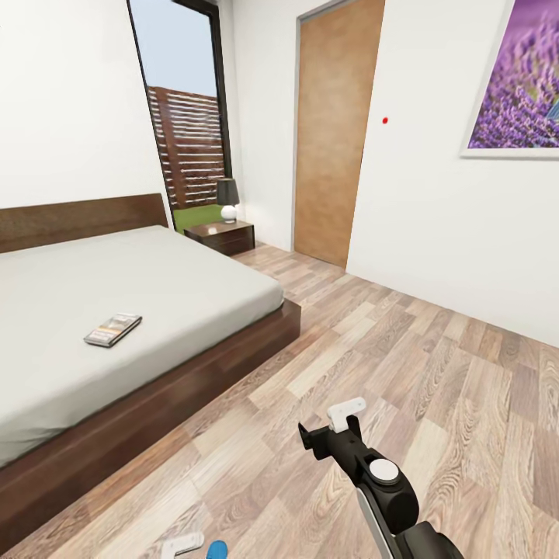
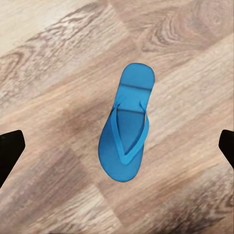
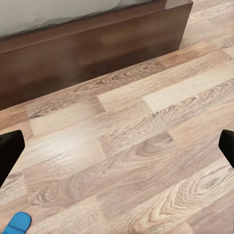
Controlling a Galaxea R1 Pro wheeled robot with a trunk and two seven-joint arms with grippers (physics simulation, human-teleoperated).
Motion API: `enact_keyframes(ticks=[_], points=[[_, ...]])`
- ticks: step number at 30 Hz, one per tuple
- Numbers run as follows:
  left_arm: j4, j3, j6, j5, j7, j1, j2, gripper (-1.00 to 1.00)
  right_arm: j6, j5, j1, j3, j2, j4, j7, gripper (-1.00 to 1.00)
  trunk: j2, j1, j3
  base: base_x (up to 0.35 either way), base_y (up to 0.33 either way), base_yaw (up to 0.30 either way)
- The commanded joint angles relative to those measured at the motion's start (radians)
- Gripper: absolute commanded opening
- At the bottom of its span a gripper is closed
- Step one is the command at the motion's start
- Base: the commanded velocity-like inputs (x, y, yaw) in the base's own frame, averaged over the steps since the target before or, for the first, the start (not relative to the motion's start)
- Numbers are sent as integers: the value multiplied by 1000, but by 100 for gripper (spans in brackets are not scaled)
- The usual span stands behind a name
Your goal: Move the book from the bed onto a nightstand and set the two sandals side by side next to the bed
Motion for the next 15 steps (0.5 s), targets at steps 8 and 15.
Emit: enact_keyframes(ticks=[8,15], points=[[1,-1,-3,6,2,-1,0,100,5,7,-1,0,2,-1,3,100,-57,31,-26,0,0,0],[1,-2,-7,6,2,-1,0,100,5,7,-1,1,2,-1,2,100,-106,57,-48,0,0,0]])
